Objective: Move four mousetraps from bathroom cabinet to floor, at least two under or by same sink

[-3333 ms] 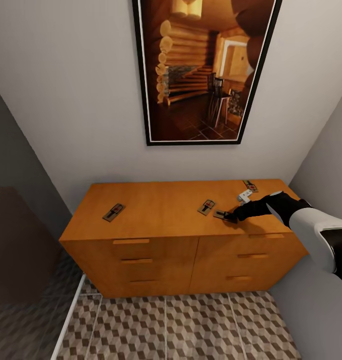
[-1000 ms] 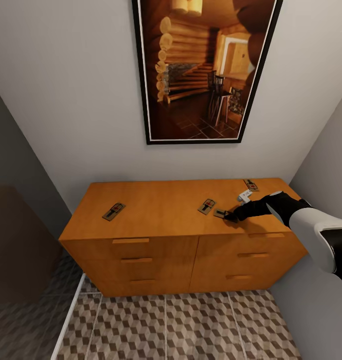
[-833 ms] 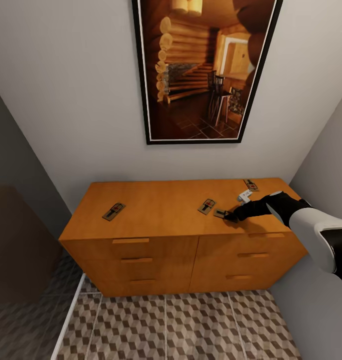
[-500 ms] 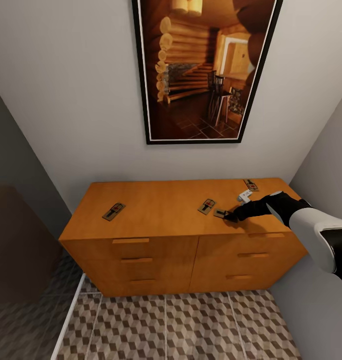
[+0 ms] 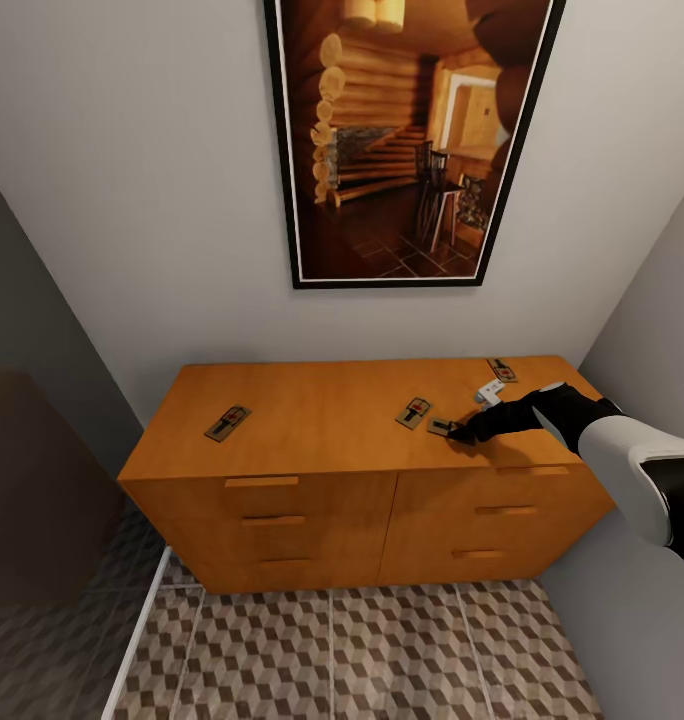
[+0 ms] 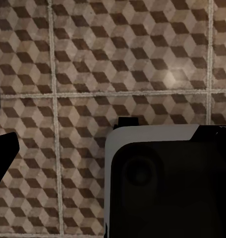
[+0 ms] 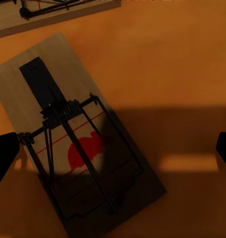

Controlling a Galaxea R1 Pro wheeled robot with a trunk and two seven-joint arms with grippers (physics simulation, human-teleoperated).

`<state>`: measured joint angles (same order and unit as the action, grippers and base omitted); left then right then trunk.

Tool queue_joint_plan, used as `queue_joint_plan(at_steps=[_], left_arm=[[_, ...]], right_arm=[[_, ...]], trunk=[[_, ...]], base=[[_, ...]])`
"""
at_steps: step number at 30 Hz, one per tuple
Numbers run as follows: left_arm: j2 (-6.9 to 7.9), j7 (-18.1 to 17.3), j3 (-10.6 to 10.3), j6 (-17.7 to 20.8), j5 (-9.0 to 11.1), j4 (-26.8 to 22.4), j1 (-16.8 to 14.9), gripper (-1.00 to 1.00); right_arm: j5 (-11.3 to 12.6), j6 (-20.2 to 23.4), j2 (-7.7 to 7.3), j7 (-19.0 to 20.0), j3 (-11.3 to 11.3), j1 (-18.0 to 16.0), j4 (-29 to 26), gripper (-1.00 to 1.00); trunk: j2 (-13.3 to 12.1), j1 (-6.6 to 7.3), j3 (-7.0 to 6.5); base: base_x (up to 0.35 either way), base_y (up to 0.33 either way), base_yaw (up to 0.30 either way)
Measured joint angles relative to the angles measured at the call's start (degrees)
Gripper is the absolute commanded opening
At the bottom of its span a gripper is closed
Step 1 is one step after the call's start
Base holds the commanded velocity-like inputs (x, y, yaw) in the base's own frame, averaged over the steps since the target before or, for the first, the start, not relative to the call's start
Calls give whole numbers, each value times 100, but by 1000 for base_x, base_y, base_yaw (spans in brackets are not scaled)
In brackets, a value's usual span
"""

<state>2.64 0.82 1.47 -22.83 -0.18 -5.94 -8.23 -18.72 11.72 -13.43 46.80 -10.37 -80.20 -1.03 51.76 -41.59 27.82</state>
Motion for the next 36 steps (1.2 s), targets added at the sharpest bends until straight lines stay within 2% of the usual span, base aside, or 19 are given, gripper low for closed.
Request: queue_joint_plan(at_steps=[1,2,23,30,36], left_arm=[[0,0,0,0,1,0,0,100],[0,0,0,0,0,0,0,100],[0,0,0,0,3,0,1,100],[0,0,0,0,3,0,0,100],[0,0,0,0,3,0,0,100]], right_arm=[[0,1,0,0,0,0,0,100],[0,0,0,0,0,1,0,-100],[21,-18,0,-1,104,0,-7,-100],[9,-16,0,245,29,-2,-23,-100],[4,-16,0,303,18,-3,-68,-100]], trunk=[[0,0,0],[0,0,0],[1,0,-1],[0,0,0],[0,0,0]], base=[[0,0,0],[0,0,0],[0,0,0],[0,0,0],[0,0,0]])
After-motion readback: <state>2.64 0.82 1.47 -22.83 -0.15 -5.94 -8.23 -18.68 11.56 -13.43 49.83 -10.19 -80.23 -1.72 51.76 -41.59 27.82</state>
